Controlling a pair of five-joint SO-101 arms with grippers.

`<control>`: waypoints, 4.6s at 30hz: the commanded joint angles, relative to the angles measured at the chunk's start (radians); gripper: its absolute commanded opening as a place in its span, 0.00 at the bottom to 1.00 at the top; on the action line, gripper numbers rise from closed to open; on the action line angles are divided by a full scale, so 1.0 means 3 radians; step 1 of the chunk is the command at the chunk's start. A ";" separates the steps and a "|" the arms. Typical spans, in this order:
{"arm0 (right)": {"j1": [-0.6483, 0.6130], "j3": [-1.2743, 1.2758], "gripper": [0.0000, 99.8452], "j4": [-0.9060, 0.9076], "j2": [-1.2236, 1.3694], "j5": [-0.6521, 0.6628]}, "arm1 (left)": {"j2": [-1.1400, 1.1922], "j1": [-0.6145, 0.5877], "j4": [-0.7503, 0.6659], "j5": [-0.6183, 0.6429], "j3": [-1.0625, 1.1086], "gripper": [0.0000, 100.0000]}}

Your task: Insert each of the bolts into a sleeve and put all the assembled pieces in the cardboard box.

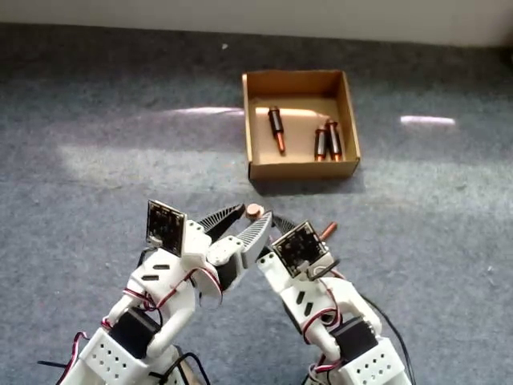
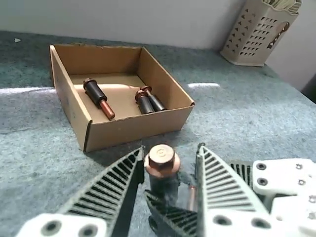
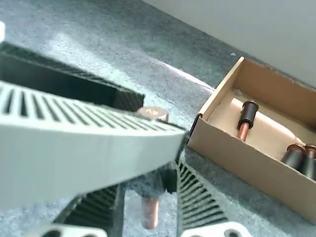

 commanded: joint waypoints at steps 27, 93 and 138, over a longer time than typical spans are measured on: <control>0.1112 0.0488 0.01 -0.0110 -0.0074 0.0015 | -0.0043 -0.1169 -0.0619 -0.0056 0.0483 0.01; 0.1486 -0.4953 0.07 -0.0550 0.6544 0.0015 | -0.0013 -0.1404 -0.0138 -0.0506 0.0488 0.01; 0.0903 -0.5337 0.15 0.2872 0.5352 0.0041 | -0.0049 -0.1828 -0.0174 -0.0506 0.0483 0.01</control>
